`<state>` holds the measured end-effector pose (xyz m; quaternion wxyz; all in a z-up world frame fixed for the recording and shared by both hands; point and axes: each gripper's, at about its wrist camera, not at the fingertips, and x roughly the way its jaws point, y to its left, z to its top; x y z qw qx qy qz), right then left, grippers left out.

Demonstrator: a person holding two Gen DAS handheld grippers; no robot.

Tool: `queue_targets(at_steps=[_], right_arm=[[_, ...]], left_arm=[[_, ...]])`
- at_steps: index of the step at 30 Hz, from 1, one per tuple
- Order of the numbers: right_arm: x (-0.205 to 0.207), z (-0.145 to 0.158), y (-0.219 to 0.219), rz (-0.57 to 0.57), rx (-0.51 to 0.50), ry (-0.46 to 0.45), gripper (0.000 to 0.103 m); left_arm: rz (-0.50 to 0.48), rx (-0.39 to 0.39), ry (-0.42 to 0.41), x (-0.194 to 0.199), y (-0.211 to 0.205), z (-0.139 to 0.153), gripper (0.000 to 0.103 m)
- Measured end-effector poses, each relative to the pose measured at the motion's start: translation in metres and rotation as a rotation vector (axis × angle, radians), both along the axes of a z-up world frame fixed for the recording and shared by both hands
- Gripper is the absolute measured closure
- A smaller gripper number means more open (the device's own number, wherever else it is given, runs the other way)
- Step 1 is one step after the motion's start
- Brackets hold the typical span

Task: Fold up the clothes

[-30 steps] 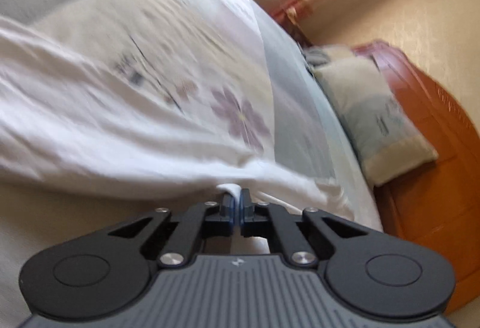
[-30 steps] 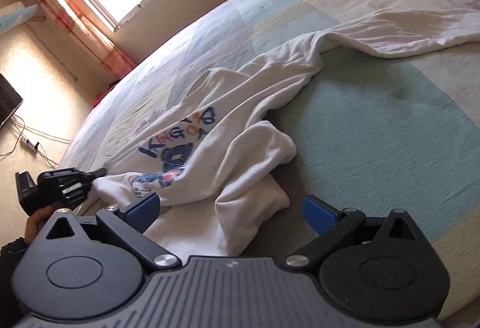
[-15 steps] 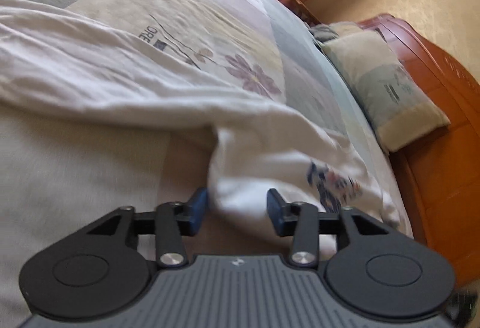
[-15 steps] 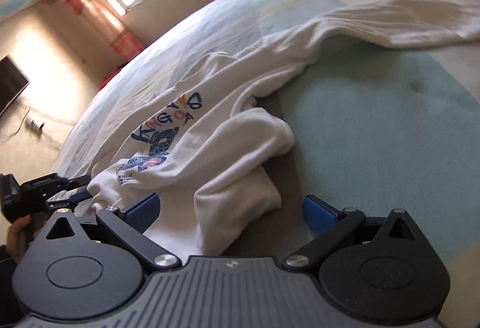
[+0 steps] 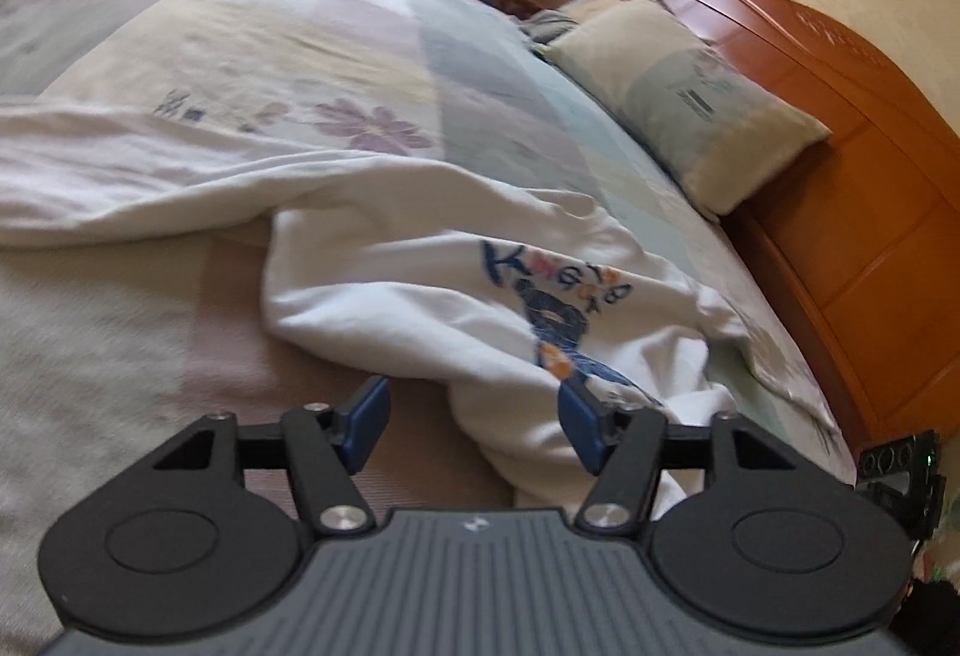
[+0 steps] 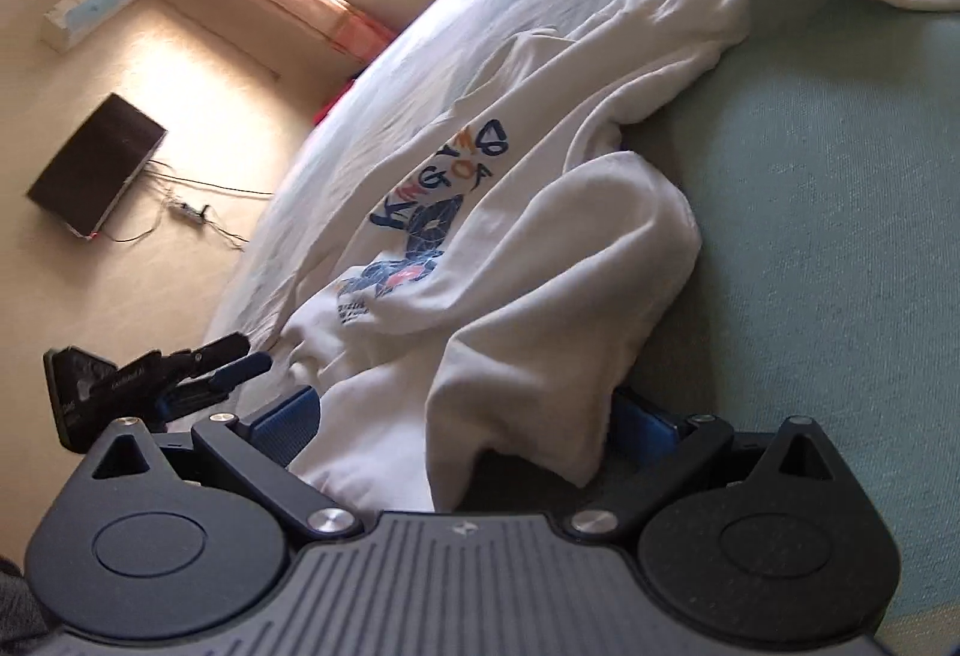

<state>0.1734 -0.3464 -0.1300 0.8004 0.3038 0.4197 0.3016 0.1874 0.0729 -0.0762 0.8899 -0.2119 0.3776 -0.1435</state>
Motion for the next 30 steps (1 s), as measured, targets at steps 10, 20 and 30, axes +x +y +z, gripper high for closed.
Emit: queue_targets(at_steps=[10,20,30], right_arm=[[0.021,-0.008,0.002,-0.012,0.052,-0.058,0.000],[-0.020,-0.020,-0.018,-0.120,0.062,-0.039,0.050],[-0.019,-0.008,-0.023,-0.161,-0.003,0.002,0.072]], left_arm=[[-0.059,0.035,-0.027,-0.012,-0.019,0.007,0.036],[-0.075,0.026,-0.036,-0.020,-0.020,0.009,0.035],[-0.078,0.039,-0.060,-0.034,-0.023,0.019,0.035]])
